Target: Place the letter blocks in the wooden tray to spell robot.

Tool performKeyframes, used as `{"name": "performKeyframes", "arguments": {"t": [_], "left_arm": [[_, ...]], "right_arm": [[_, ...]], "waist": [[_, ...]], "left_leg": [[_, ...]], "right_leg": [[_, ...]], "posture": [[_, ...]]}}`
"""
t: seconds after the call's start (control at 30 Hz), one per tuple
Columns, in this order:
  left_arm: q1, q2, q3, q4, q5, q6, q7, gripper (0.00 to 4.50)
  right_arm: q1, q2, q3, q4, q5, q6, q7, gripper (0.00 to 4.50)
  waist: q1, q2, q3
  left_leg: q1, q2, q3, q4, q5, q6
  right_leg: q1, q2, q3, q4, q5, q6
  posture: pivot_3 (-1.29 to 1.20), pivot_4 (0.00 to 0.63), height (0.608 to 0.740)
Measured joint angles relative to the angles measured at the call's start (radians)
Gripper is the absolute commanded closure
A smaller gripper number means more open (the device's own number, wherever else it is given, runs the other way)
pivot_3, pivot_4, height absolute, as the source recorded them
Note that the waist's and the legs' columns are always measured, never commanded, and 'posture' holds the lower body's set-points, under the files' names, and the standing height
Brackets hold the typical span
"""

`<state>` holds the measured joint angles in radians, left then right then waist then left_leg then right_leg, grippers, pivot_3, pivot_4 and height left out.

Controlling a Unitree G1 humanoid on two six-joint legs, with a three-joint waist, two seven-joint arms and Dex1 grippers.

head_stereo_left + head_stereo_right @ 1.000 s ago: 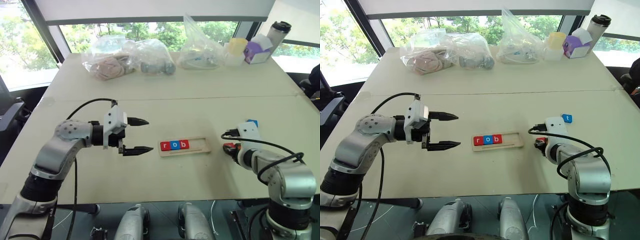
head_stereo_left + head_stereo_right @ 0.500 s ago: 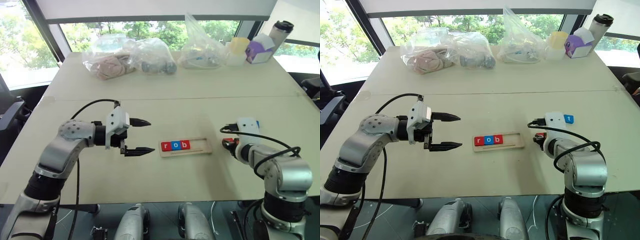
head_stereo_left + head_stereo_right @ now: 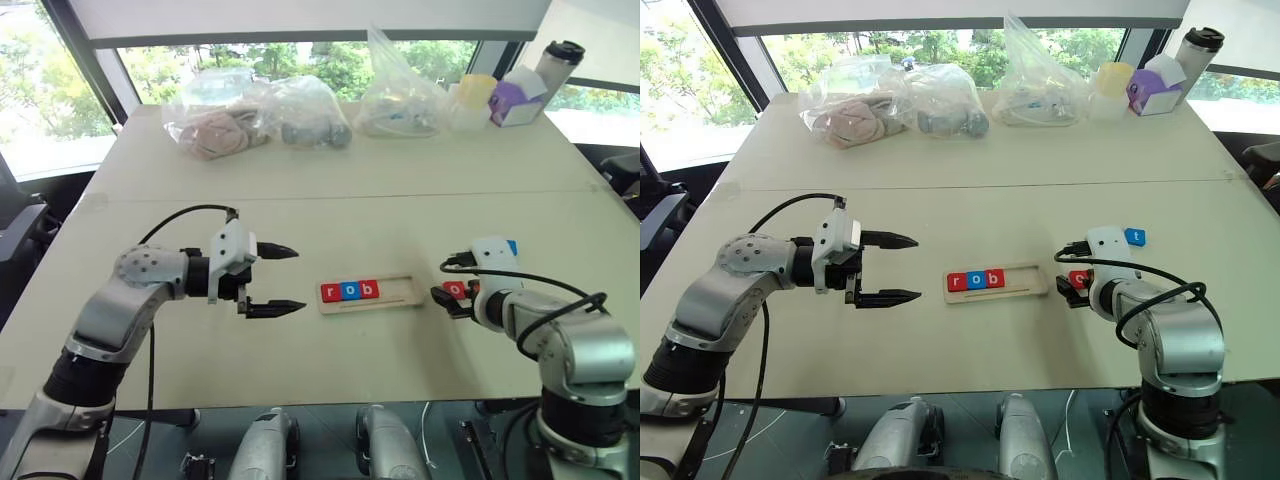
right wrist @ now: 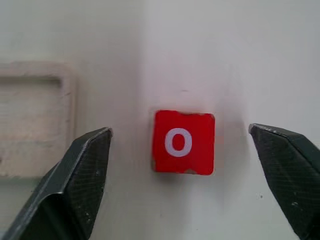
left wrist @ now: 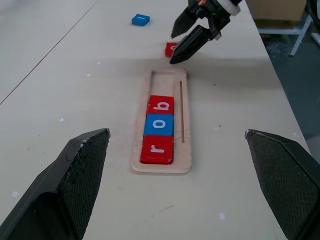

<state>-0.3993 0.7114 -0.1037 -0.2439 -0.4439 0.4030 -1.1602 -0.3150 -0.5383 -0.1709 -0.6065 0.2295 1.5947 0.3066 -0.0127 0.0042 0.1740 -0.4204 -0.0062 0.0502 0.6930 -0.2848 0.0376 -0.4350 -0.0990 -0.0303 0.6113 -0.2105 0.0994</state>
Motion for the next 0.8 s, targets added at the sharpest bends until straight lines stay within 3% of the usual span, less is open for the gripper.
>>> {"name": "performKeyframes", "arguments": {"t": [0.1,0.23,0.3,0.47,0.8], "left_arm": [[-0.001,0.006,-0.002,0.0,0.008,-0.009,-0.019,0.0],[-0.011,0.007,-0.019,0.02,0.024,-0.039,-0.05,0.0],[-0.023,0.005,-0.035,0.042,0.033,-0.048,-0.066,0.0],[-0.049,0.003,-0.042,0.066,0.043,-0.071,-0.084,0.0],[-0.034,0.013,-0.049,0.06,0.047,-0.077,-0.096,0.0]], "right_arm": [[-0.015,-0.191,0.039,-0.015,0.078,-0.091,0.147,0.05],[0.025,-0.528,0.061,0.065,0.135,-0.416,0.474,0.05],[0.036,-0.604,0.092,0.16,0.128,-0.583,0.602,0.05],[0.005,-0.624,0.243,0.417,0.062,-0.961,0.85,0.05],[-0.202,-0.515,0.436,0.856,-0.15,-1.32,1.002,0.05]], "waist": [[0.002,0.0,0.001],[0.004,-0.004,0.004],[0.002,-0.006,0.005],[-0.001,-0.007,0.006],[0.003,-0.006,0.006]], "left_leg": [[-0.001,0.0,0.0,0.0,0.0,0.0],[-0.001,0.0,0.0,0.0,0.0,0.0],[-0.002,0.0,0.0,0.0,0.0,0.0],[-0.002,0.0,0.002,0.0,0.0,0.0],[-0.002,0.0,0.002,0.0,0.0,0.0]], "right_leg": [[0.0,0.0,0.0,-0.001,0.0,0.0],[0.001,0.0,-0.001,-0.005,0.0,0.0],[0.002,0.0,-0.001,-0.007,0.0,0.0],[0.001,0.0,0.0,-0.007,0.0,0.001],[0.001,0.0,0.0,-0.007,0.0,0.0]], "posture": [[0.0,0.15,0.74],[0.0,0.15,0.74],[0.0,0.15,0.74],[0.0,0.15,0.74],[0.0,0.15,0.74]]}}
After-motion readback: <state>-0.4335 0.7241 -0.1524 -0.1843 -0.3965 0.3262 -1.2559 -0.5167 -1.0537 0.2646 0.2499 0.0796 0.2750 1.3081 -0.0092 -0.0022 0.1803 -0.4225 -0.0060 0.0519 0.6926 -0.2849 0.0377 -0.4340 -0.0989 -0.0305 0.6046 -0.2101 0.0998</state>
